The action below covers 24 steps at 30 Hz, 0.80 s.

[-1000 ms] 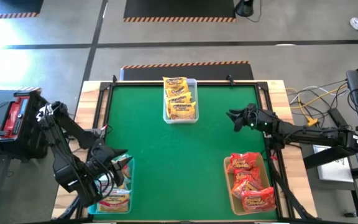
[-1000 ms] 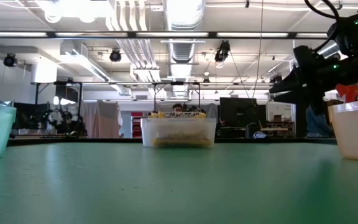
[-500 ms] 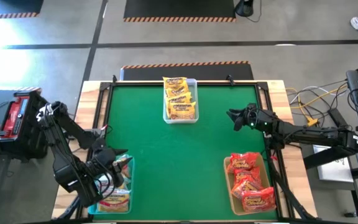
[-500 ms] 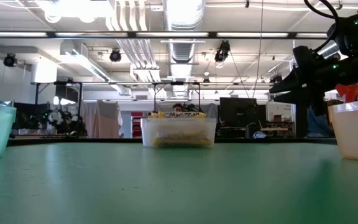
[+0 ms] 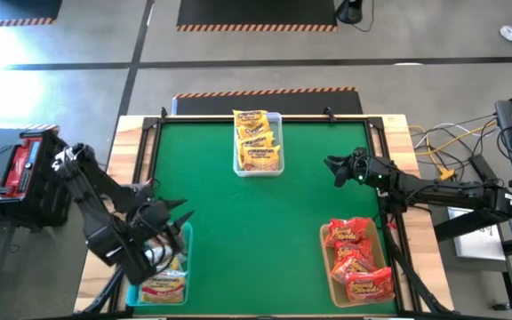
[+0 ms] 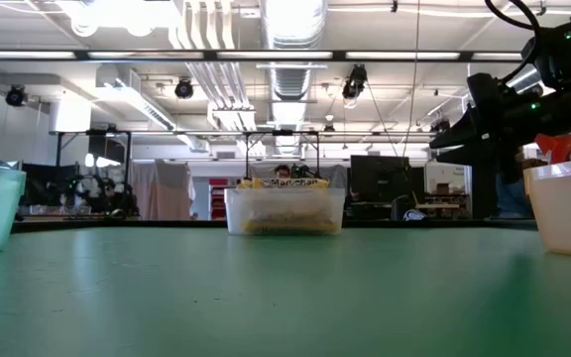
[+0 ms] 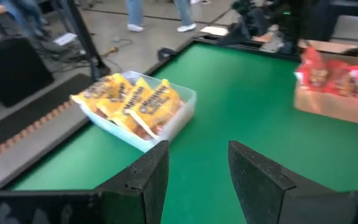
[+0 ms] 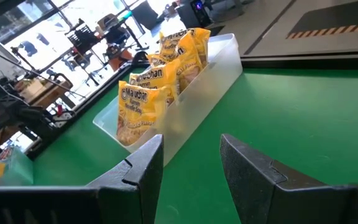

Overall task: Sort Maruchan noodles
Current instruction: Return to Home Position

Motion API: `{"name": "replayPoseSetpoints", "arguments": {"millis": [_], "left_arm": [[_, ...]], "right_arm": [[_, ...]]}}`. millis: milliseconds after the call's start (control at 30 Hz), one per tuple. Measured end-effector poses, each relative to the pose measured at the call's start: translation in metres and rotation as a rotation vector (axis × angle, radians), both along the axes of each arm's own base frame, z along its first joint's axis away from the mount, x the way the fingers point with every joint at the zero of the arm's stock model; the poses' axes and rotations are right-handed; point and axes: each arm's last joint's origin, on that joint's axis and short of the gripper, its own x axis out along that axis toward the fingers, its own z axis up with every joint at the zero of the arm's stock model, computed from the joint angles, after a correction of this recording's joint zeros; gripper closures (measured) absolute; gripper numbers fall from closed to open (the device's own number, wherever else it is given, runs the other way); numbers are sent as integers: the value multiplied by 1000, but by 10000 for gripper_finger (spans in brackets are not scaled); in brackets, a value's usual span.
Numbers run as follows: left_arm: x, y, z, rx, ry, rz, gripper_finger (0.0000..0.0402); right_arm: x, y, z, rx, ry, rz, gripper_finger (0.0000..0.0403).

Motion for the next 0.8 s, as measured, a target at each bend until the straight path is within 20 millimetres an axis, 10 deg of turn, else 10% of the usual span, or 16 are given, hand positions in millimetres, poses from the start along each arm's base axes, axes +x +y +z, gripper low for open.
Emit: {"name": "replayPoseSetpoints", "arguments": {"millis": [800], "left_arm": [[-1,126,-63,23,50,301,274]], "right_arm": [[0,0,0,0,0,0,252]]}}
